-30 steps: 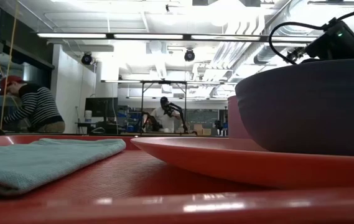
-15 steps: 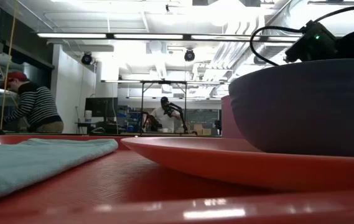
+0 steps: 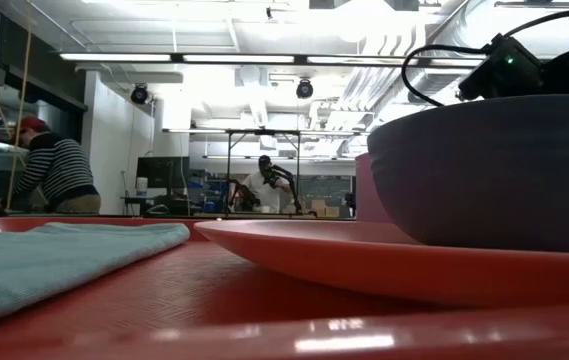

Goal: Set up tray
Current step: Adjust the red serving tray on the table

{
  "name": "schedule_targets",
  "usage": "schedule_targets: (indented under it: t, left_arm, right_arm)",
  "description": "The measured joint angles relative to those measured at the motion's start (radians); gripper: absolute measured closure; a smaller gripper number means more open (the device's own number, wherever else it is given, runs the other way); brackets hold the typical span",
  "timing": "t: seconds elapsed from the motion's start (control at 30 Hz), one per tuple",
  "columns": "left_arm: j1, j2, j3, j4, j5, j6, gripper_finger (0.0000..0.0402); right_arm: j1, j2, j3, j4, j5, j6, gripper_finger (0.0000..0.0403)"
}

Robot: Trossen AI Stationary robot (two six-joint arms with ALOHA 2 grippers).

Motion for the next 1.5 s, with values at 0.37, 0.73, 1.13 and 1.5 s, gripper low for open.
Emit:
schedule_targets:
  t: [0.37,0.73,1.13,1.5]
  left_arm:
    - [0.0,0.0,0.0,-0.014,0.0,-0.002,0.0202]
    - [0.0,0.0,0.0,-0.021,0.0,-0.004,0.0202]
    - [0.0,0.0,0.0,-0.045,0.001,-0.004,0.0202]
    - [0.0,0.0,0.0,-0.157,-0.002,-0.08,0.0202]
  right_arm:
    - [-0.011,0.0,-0.001,0.001,0.056,0.047,0.0382]
    - [-0.054,0.0,-0.002,0.048,0.182,0.098,0.0395]
    - [-0.122,0.001,-0.002,0.057,0.267,0.138,0.0395]
    - [-0.252,0.001,-0.002,0.078,0.288,0.143,0.0395]
